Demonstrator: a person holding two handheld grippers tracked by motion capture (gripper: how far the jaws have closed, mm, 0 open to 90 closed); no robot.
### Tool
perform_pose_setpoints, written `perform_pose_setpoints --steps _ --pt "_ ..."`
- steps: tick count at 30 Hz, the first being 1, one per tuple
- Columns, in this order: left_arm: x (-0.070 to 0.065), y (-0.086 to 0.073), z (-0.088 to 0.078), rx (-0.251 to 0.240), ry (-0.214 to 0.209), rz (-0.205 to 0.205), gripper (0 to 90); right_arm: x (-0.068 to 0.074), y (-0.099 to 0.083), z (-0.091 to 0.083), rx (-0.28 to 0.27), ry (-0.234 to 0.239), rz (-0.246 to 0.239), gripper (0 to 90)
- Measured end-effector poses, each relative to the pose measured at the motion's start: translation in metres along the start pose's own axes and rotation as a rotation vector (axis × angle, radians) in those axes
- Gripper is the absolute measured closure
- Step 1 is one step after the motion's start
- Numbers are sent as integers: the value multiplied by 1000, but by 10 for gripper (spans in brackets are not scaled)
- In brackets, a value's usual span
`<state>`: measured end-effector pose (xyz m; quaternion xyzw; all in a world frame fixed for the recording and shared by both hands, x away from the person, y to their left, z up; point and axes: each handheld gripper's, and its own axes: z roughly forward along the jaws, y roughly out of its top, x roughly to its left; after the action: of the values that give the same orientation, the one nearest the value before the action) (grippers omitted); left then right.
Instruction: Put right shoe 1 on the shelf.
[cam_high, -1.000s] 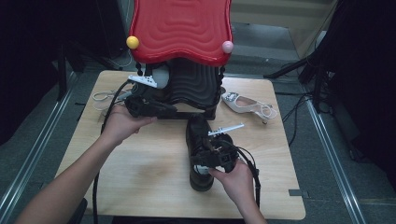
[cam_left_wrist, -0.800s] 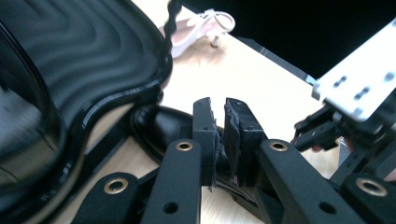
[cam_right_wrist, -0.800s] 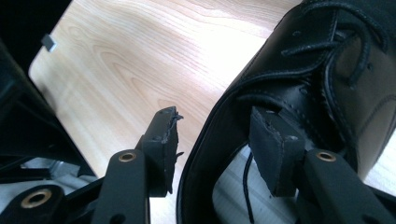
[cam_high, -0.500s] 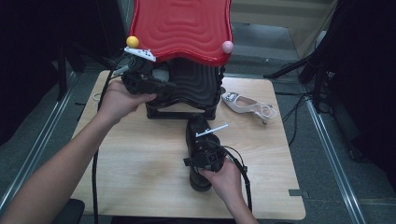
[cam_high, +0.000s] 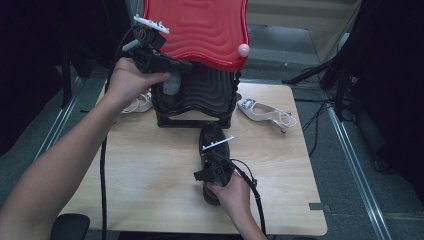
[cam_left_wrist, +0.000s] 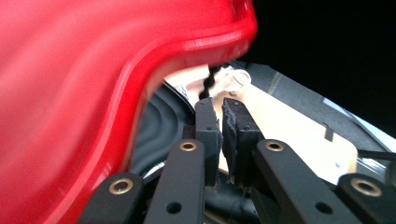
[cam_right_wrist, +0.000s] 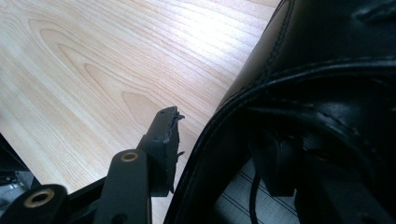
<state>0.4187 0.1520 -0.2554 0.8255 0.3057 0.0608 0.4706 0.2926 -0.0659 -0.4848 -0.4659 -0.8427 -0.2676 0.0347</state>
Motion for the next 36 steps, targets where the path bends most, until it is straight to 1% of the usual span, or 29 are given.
perform_pose_setpoints --steps 1,2,3,5,6,8,9,10,14,15,16,17,19,20,21,23,24,25,27,28,30,31,33,34,36 --pt "-1 3 0 -1 7 8 859 0 0 0 0 0 0 551" --pt "-1 7 0 -4 4 11 859 0 0 0 0 -1 5 555" --pt "-1 9 0 -9 1 10 863 0 0 0 0 -1 6 557" --pt "0 14 0 -19 13 10 870 0 0 0 1 -4 8 567" --pt "2 17 0 -26 6 6 876 0 0 0 2 -3 16 573" --pt "4 21 -1 -35 15 1 890 -1 0 0 4 -2 25 583" --pt "5 23 -1 -32 20 5 896 -1 0 0 4 -3 26 586" --pt "7 25 0 -33 32 6 899 -1 0 0 5 -5 27 589" --pt "12 32 2 -26 58 -5 900 -1 0 0 8 -8 27 599" --pt "13 33 2 -18 71 -6 900 -1 0 0 9 -6 28 602" --pt "14 34 2 -25 83 -8 900 -1 0 0 10 -6 28 604" --pt "16 35 2 -31 84 -12 900 -1 1 0 11 -7 28 607" --pt "20 36 2 -38 99 -25 900 -1 1 0 11 -6 28 612" --pt "22 37 2 -31 107 -32 900 -2 1 0 10 0 31 615" --pt "23 36 3 -26 115 -32 900 -3 1 -1 12 -1 34 620" --pt "26 35 5 -15 128 -46 900 -3 1 -1 14 -1 36 630" --pt "27 35 5 -10 127 -47 900 -3 1 -2 16 -2 37 640" --pt "28 35 6 -16 136 -52 900 -3 1 -2 19 -2 37 649" --pt "29 34 6 -14 143 -50 900 -4 1 -3 21 -7 26 685" --pt "31 34 6 -8 142 -47 900 -5 0 -4 22 -7 32 701" --pt "32 33 7 10 150 -44 900 -9 0 -6 23 9 36 720" --pt "32 33 7 9 146 -42 900 -11 0 -7 17 27 42 732" --pt "32 33 7 7 150 -40 900 -13 0 -10 21 18 41 779" --pt "31 33 8 5 150 -39 900 -14 0 -11 19 14 32 808" --pt "31 33 8 6 151 -39 900 -17 0 -14 26 18 44 827"
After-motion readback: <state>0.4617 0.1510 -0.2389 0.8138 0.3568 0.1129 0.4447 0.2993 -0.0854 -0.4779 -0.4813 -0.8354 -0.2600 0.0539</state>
